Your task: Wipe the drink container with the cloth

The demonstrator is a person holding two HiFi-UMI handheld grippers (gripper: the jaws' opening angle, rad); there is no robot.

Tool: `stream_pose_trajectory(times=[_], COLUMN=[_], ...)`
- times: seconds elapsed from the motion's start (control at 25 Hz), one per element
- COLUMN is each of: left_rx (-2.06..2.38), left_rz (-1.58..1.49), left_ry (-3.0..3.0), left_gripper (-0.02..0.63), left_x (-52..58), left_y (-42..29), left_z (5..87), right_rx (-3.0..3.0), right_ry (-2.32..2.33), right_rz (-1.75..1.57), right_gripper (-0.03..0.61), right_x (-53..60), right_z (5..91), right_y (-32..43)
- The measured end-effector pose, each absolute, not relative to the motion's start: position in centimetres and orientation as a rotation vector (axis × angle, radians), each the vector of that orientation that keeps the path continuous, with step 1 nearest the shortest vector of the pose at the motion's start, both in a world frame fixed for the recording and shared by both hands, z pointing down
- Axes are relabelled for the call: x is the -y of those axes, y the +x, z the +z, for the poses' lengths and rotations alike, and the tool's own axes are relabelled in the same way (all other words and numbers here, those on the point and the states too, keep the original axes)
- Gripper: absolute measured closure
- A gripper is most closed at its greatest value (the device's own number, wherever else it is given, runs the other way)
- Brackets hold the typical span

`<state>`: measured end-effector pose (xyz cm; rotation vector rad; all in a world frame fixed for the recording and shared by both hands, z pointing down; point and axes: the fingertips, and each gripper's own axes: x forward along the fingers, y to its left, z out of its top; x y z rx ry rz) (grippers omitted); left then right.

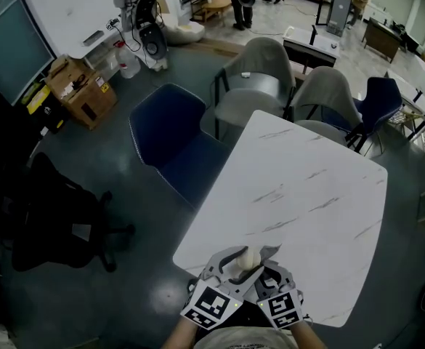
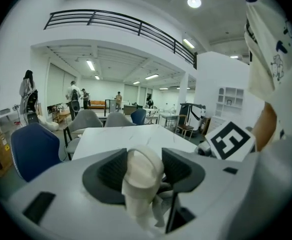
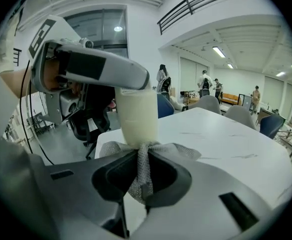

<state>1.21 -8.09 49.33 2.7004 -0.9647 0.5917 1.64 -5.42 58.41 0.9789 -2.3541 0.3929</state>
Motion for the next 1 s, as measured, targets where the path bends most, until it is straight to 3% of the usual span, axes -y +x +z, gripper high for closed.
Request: stream_pose_trajectory(times=[1.0], left_rx=[0.497], left_rz=[0.931], left_ry=[2.874], left_gripper=[0.389], left_x=[7.3], left_y=[1.0], left_z=[50.0], right_rx=[2.247], right_ry=[0.902], right_rz=[0.422], right_gripper=[0.522], right_x=[5.6], right_z=[64.6], right_y=[0.9])
